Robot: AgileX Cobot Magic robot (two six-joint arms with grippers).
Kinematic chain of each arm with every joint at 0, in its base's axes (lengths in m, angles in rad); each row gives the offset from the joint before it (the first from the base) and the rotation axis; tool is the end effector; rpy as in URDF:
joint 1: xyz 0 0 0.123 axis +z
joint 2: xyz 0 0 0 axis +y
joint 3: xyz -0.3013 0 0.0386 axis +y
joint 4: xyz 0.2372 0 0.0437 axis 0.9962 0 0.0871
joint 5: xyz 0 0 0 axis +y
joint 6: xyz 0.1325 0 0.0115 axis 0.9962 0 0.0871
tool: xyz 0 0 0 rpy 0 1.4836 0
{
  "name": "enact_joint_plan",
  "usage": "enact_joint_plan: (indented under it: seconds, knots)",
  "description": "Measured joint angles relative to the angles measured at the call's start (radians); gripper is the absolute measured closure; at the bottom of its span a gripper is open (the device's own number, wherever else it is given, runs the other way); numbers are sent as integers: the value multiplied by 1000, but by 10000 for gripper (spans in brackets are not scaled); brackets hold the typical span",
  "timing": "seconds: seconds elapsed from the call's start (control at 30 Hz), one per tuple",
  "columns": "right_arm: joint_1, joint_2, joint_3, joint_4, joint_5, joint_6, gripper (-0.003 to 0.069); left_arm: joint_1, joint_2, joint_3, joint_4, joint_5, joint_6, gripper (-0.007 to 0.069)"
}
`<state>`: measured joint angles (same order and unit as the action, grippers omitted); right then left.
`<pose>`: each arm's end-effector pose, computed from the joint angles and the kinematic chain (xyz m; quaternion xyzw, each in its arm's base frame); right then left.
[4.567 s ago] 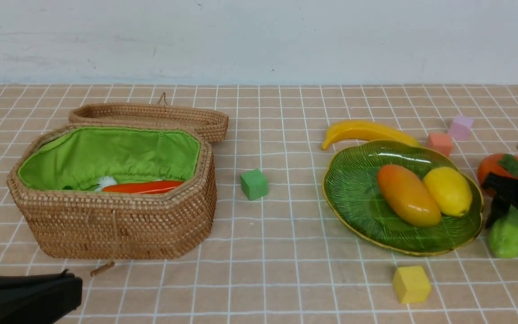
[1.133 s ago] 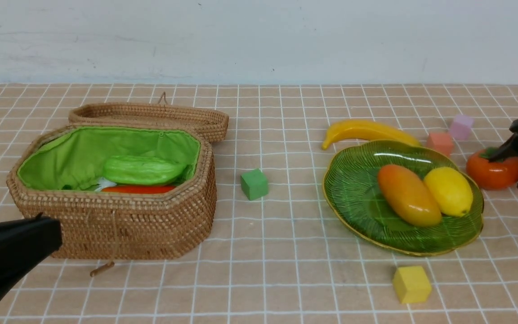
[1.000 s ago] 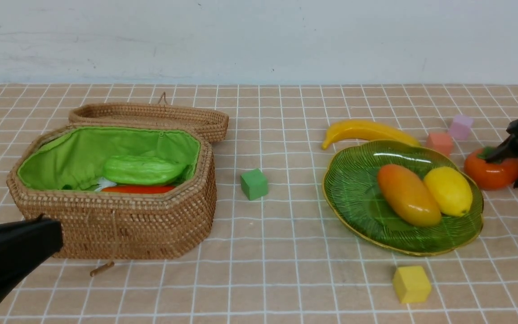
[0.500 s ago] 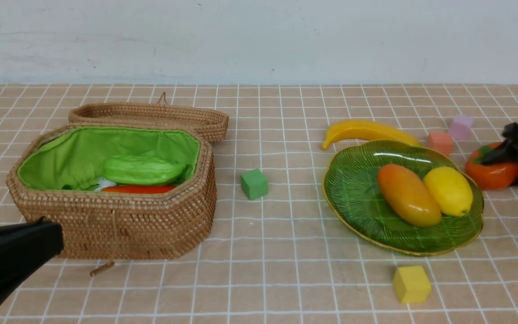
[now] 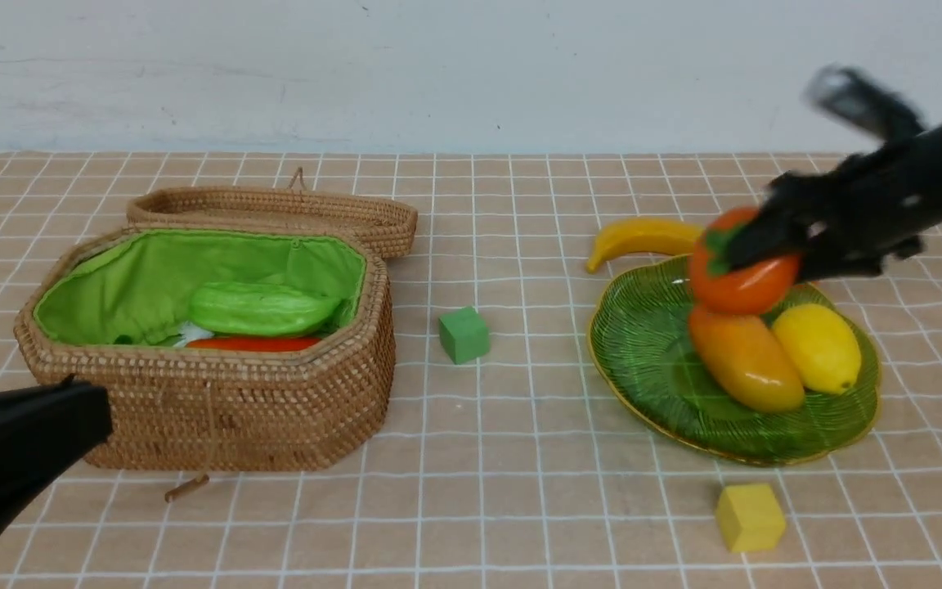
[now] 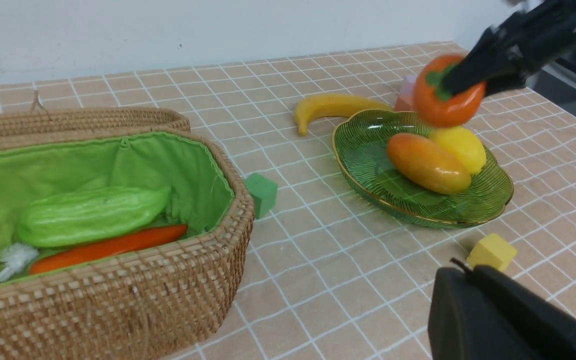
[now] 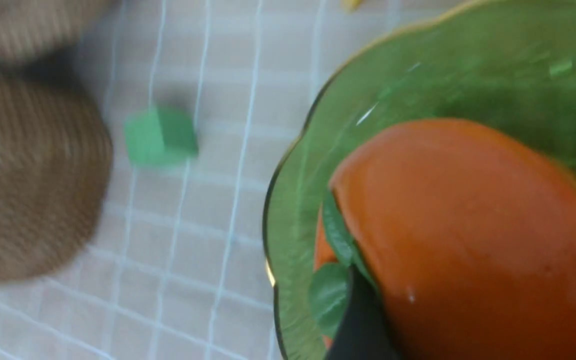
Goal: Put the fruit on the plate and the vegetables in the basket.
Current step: Grab a tomato with your right arm and place it on the plate on the right, then use the right arm to grab a banana and put it into the right plate
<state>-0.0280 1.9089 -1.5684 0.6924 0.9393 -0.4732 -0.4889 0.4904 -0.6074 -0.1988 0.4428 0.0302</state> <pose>0.4315 0.0565 0.2567 -0.0623 0.9332 0.2532 0.2473 0.0935 -0.0625 0.3396 0.1580 0.7675 -0.2263 0.5786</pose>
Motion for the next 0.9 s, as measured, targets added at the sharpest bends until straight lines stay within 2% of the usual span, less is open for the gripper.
enact_joint_plan:
  seconds: [0.07,0.1,0.2,0.3,0.4,0.5,0.57,0.6,0.63,0.67,0.7,0.73,0.77,0.83,0.9]
  knots:
    - [67,21,0,-74,-63,-47,155,0,0,0,0,1,12,617]
    - [70,22,0,-82,-73,-50,153,0,0,0,0,1,14,617]
    - [109,24,0,-194,-116,-59,62,0,0,0,3,1,21,617]
    - [112,24,-7,-234,-99,-45,-10,0,0,0,3,1,21,617]
    - [112,24,-37,-249,-37,-33,-20,0,0,0,3,1,23,617]
    - [112,21,-104,-259,26,-21,17,0,0,0,4,1,23,617]
    - [112,19,-164,-279,48,-19,81,0,0,0,4,2,23,617]
    - [112,21,-214,-307,53,-19,137,0,0,0,4,4,23,617]
    - [112,21,-221,-307,54,-21,137,0,0,0,4,4,23,617]
    - [111,37,-280,-344,65,-28,201,0,0,0,4,4,23,617]
    - [110,40,-290,-347,67,-29,209,0,0,0,4,4,23,617]
    - [102,84,-382,-364,83,-48,258,0,0,0,4,4,23,617]
    - [102,84,-382,-364,85,-48,258,0,0,0,4,4,23,617]
    - [87,183,-529,-363,107,-92,277,0,0,0,4,7,23,617]
    - [78,288,-630,-360,122,-127,263,0,0,0,5,21,24,617]
